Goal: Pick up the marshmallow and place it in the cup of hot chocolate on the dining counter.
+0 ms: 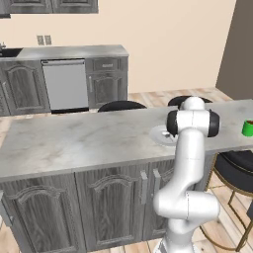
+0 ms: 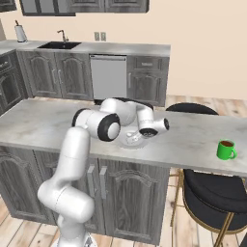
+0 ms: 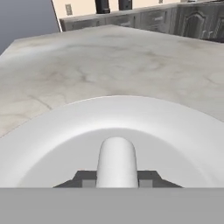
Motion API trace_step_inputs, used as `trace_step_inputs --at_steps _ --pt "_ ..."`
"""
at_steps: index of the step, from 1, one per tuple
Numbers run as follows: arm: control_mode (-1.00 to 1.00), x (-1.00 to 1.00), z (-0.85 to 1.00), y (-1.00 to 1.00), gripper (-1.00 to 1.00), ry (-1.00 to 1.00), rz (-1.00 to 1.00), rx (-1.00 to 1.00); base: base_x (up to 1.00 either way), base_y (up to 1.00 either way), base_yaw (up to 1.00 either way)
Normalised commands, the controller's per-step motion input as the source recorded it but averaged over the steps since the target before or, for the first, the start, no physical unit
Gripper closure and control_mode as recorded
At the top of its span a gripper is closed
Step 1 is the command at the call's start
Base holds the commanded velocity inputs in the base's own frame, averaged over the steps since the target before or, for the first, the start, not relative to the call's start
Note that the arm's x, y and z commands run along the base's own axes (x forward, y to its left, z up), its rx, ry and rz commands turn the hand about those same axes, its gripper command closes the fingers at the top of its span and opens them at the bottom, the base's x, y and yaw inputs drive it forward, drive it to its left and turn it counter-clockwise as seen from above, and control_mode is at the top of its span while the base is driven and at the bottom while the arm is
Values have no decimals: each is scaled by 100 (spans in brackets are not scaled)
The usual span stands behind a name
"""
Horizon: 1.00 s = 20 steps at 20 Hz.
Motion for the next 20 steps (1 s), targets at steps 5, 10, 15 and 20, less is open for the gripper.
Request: trace_step_inputs --at_steps 5,10,15,20 --pt "-100 0 6 2 100 3 -1 0 0 0 0" --pt "-100 -22 73 14 100 5 -2 -6 0 0 0" --pt "-100 -44 93 14 100 6 -1 -13 0 0 0" --pt "-100 -93 44 42 100 0 -8 -21 0 0 0"
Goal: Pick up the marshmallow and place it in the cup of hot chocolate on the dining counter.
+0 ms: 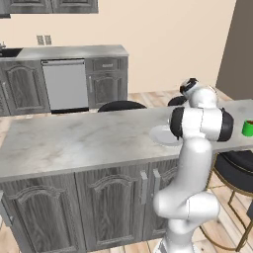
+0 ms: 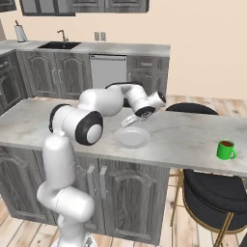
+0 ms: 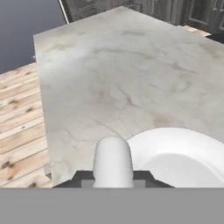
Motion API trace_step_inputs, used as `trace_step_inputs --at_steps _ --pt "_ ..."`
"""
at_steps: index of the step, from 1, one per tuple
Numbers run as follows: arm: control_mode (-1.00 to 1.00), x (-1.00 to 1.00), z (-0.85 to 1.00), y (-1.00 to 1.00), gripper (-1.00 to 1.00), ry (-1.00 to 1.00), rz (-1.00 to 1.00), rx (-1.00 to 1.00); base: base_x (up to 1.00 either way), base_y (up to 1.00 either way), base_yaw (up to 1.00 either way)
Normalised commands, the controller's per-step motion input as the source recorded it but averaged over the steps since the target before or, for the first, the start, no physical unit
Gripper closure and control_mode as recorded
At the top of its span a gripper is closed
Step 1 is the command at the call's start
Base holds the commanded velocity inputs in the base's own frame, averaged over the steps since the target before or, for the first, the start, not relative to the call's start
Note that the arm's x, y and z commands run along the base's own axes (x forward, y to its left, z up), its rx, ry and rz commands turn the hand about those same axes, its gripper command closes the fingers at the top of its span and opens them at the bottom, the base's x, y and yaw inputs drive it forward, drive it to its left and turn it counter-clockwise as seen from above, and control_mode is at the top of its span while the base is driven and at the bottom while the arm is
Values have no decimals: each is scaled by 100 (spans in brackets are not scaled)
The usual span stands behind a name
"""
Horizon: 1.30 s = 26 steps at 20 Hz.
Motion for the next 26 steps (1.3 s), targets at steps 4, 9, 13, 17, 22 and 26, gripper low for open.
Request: trace_step_inputs --at_steps 4,9,13,17,22,26 --pt "-100 -98 45 60 100 0 -8 -26 0 0 0" --pt "-100 -76 78 26 100 14 -14 -17 0 0 0" --pt "-100 -59 56 12 100 39 -16 -16 0 0 0" --pt "-100 -53 54 12 100 41 -18 -16 0 0 0" --pt "-100 -30 48 5 100 45 -17 -11 0 0 0" --pt "-100 -43 0 15 100 16 -11 -16 0 0 0"
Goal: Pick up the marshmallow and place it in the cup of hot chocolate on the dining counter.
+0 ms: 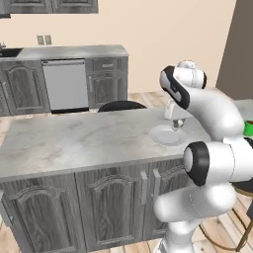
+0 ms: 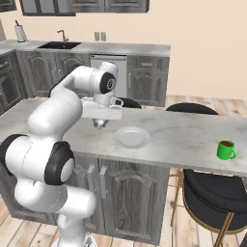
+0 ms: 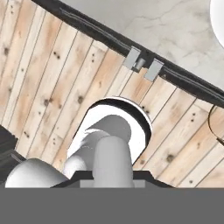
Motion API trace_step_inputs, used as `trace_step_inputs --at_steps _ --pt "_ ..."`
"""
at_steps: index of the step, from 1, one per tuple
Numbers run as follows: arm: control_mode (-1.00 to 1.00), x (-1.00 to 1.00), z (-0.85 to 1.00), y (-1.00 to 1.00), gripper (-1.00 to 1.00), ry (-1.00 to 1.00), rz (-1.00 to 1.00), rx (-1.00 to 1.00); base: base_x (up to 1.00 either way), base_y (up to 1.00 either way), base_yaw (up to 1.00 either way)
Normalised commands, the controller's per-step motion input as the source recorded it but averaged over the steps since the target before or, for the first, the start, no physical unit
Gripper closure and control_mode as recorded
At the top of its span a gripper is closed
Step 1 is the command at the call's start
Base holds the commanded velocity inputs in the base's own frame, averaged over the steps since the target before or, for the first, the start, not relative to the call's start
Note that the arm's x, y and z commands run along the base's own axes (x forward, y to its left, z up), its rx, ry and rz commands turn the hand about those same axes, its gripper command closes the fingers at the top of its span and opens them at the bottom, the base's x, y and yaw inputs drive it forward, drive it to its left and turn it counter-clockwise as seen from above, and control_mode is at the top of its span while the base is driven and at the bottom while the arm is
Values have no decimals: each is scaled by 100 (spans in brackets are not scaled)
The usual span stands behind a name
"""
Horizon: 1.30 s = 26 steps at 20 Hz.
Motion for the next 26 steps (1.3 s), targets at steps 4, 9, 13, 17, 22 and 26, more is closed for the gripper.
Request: trace_step_inputs --at_steps 4,9,13,17,22,26 --pt "-100 -86 0 9 100 1 -11 -18 0 0 0" --pt "-100 -94 0 4 100 -1 -10 -13 0 0 0" --pt "-100 -35 0 4 100 0 -9 -6 0 0 0" --pt "-100 -45 0 1 100 -3 -2 0 0 0 0" --pt "-100 -56 1 4 100 -20 0 0 0 0 0" --pt "-100 -55 3 4 100 -27 -1 -1 0 0 0"
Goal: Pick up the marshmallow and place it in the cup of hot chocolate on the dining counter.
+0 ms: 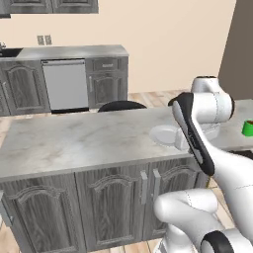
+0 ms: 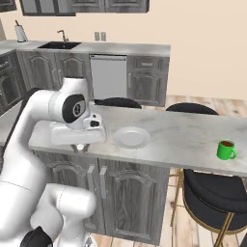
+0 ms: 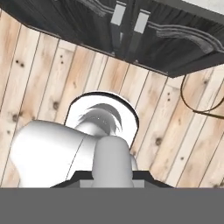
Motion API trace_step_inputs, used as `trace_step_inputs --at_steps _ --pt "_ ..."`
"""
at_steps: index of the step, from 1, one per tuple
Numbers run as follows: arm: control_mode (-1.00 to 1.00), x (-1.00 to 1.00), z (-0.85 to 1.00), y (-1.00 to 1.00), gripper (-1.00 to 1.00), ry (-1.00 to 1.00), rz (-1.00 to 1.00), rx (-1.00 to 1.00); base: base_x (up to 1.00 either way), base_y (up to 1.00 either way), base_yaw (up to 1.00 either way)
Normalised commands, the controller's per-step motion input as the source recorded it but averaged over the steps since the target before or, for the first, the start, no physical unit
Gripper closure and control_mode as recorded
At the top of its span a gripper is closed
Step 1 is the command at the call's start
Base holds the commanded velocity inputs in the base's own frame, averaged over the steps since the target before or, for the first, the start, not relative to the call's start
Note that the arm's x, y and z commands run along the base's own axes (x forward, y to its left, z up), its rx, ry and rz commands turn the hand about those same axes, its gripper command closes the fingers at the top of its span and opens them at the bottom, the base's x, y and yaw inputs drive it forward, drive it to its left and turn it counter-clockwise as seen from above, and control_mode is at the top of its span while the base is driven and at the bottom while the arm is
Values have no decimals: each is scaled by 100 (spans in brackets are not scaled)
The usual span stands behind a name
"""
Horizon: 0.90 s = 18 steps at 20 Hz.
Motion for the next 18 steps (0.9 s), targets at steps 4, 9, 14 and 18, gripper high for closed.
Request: trace_step_inputs --at_steps 4,9,14,18 --pt "-100 -30 15 0 100 -18 -4 0 0 0 0" --pt "100 -2 2 -30 100 -13 0 0 0 -60 0" --pt "100 0 0 0 100 0 0 0 -5 -100 0" --pt "100 0 0 0 100 0 0 0 -3 -100 -8"
